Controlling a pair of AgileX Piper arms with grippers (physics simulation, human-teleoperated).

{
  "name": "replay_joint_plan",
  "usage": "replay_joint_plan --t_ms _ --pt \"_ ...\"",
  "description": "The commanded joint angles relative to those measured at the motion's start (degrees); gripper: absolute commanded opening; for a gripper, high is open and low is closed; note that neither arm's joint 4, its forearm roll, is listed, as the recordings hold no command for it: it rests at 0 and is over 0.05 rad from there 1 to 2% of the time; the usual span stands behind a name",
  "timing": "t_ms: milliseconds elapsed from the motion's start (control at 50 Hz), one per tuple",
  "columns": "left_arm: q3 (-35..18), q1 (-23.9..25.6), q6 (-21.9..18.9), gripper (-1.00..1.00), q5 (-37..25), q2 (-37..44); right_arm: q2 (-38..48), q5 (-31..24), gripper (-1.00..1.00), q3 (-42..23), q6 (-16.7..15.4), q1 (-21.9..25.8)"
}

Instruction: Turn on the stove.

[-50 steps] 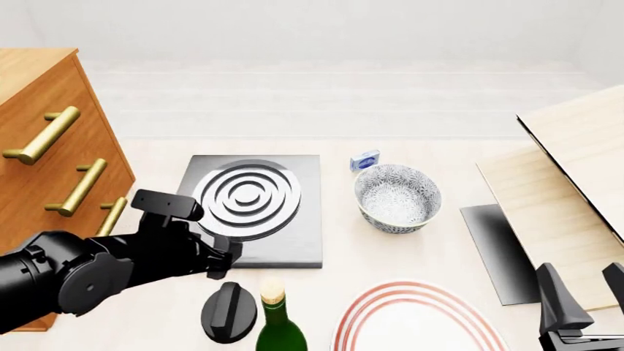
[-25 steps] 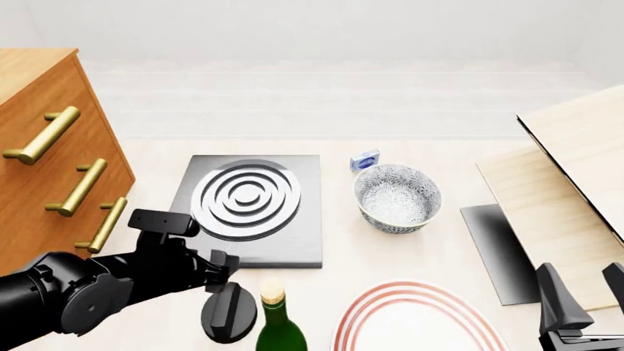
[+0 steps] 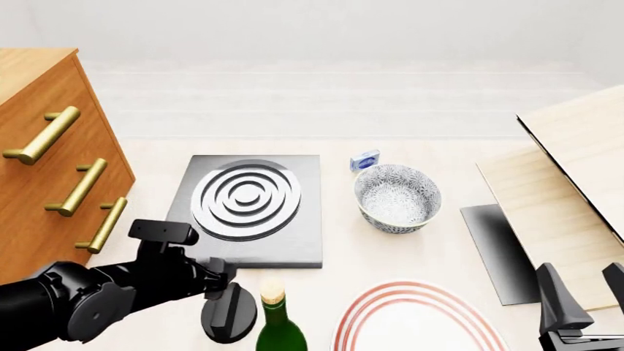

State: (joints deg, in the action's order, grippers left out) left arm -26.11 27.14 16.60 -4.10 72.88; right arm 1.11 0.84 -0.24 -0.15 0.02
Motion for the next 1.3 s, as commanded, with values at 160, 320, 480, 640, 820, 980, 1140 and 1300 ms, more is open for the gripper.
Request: replay_joint_plan --t_ms 160,320,480,640,820,980,1140,1300 --pt "2.4 0.4 1.6 1.0 3.6 2.2 0.0 0.0 1.0 0.0 0.0 0.0" --pt "3.1 1.1 3.0 1.0 5.5 3.5 0.0 0.0 1.0 0.0 0.0 0.0" --pt "4.0 1.3 3.8 1.0 7.5 5.1 0.0 0.0 1.0 0.0 0.0 0.0" --pt "4.8 1.7 5.8 1.0 9.1 6.1 0.0 0.0 1.0 0.0 0.0 0.0" --pt "5.6 1.2 6.3 1.0 11.4 7.9 0.0 0.0 1.0 0.0 0.0 0.0" --pt "6.1 1.5 7.8 1.0 13.3 9.5 0.0 0.0 1.0 0.0 0.0 0.0" --pt "6.8 1.3 8.7 1.0 16.1 12.2 0.0 0.0 1.0 0.0 0.0 0.0" --pt "7.4 1.7 9.8 1.0 18.3 14.2 0.0 0.0 1.0 0.0 0.0 0.0"
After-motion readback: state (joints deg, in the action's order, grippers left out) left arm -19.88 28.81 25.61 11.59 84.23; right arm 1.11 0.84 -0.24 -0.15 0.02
